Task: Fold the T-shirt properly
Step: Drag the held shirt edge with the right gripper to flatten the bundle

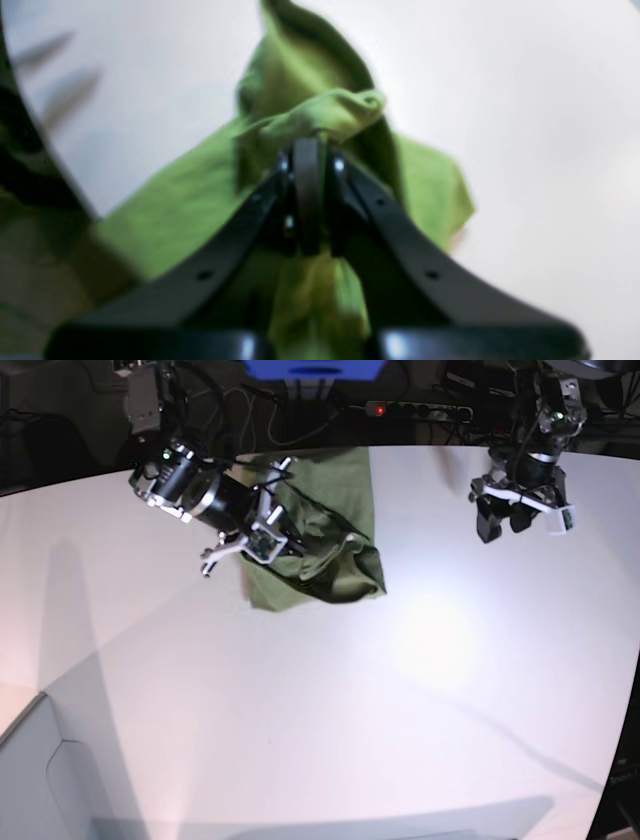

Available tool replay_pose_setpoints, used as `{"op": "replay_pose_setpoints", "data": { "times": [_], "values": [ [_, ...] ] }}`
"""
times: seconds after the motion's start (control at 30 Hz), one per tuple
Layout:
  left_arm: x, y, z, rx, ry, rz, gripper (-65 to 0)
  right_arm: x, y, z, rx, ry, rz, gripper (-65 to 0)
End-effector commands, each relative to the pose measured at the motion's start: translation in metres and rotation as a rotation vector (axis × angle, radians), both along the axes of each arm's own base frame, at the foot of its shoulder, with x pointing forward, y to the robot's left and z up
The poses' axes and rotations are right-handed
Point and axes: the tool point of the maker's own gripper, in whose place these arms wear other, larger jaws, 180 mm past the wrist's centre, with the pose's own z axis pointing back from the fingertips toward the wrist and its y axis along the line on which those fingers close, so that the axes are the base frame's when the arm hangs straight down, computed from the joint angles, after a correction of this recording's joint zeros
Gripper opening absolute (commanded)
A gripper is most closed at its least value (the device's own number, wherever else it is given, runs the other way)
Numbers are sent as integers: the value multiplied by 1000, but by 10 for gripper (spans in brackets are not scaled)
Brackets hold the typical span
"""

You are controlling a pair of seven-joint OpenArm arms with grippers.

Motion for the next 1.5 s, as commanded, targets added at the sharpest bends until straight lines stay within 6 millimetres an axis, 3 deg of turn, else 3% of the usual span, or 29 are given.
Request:
{"op": "replay_pose_setpoints", "data": {
  "times": [0.0,0.23,0.4,0.5,0.6,0.97,1.13,1.3,1.47],
  "values": [
    [7,3,12,12,-46,-5,-283,-4,6,16,44,-38,23,-649],
    [17,4,19,23,-76,-6,-282,-44,18,15,55,10,83,-649],
    [29,5,27,29,-112,-6,-282,-88,49,10,67,62,255,-649],
    [36,5,31,28,-131,-7,-282,-102,63,12,83,70,319,-649],
    [40,5,31,23,-106,-18,-282,-103,66,13,92,71,323,-649],
    [44,54,50,66,-92,95,-282,-109,75,-6,82,122,357,-649],
    [42,75,53,83,-97,148,-282,-105,85,-3,99,111,369,-649],
    [36,84,48,83,-78,173,-282,-114,105,-13,86,126,466,-649],
    [32,83,44,83,-63,172,-282,-112,107,-26,66,146,485,-647]
  ]
}}
